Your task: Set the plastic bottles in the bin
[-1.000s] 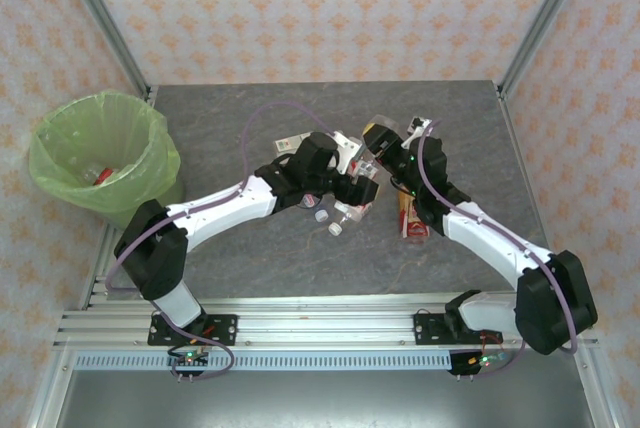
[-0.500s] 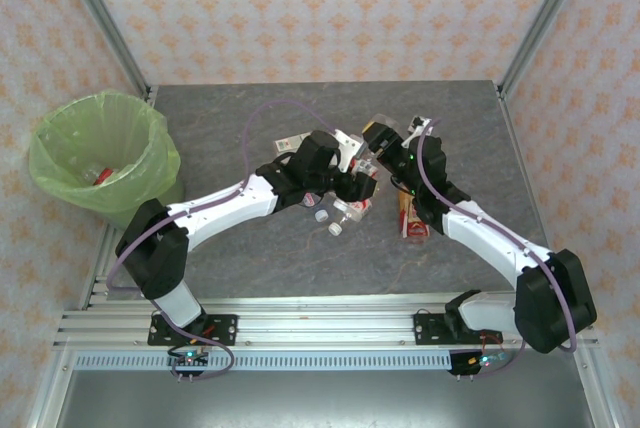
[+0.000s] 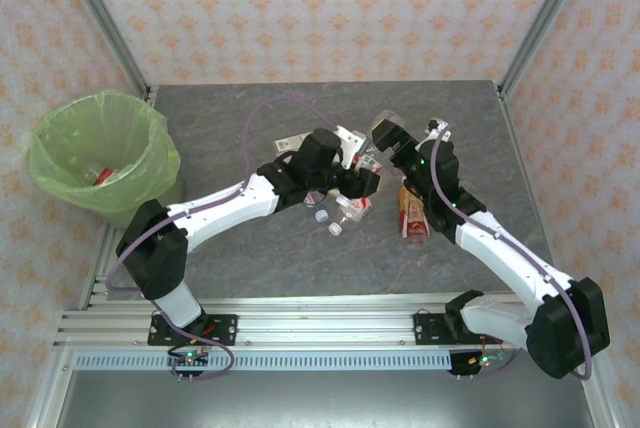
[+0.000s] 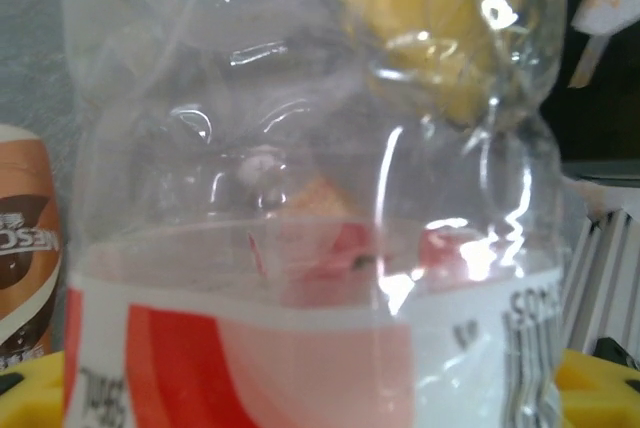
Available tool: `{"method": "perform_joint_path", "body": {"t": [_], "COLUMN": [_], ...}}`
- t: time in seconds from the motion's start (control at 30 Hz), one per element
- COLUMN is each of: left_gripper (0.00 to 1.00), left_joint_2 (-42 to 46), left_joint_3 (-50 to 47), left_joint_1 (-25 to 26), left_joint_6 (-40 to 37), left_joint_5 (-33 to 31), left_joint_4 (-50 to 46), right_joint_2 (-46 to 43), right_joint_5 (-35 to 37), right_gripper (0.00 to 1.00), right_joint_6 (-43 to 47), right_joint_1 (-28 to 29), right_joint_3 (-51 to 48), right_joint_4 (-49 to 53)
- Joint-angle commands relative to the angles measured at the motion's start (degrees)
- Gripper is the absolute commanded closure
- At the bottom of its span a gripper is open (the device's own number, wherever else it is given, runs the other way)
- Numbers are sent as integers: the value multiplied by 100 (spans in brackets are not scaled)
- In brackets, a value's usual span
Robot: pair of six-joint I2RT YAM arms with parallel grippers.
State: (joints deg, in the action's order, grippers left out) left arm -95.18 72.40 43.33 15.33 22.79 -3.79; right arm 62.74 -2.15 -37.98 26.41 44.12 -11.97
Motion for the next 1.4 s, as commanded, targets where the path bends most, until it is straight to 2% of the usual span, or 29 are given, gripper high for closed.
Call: {"method": "perform_joint_path", "body": {"t": [0.0,0.37,0.57,0.83,1.13,1.37], "left_gripper": [39,38,38,37,38,38], "left_joint_2": [-90,292,761,1392,1949,2319], "left_joint_3": [-2,-215,-277,-149,196,400], "left_joint_1": [-217,-610,-861,-1166,-1721,-2110], "left_joint_6": [240,319,139,-313,-398,-566], "left_joint_5": [-420,-719,-1156,-1912,-2997,-3813], "left_joint_4": [-150,-286,-658,-1327,-2063,-2293], "right_joint_2": [-379,-389,-315,-246,-88,71], "right_joint_5": [502,1162,1588,1624,1510,1394], "right_gripper": [1,1,1,1,1,1], "right_joint_6": [180,25,-118,-229,-248,-250], "right_joint_1": [51,35,37,-4,-36,-55], "right_joint_3": [-69,-132,-142,-213,-141,-49], "right_joint_4": [-150,245,556,520,520,515]}}
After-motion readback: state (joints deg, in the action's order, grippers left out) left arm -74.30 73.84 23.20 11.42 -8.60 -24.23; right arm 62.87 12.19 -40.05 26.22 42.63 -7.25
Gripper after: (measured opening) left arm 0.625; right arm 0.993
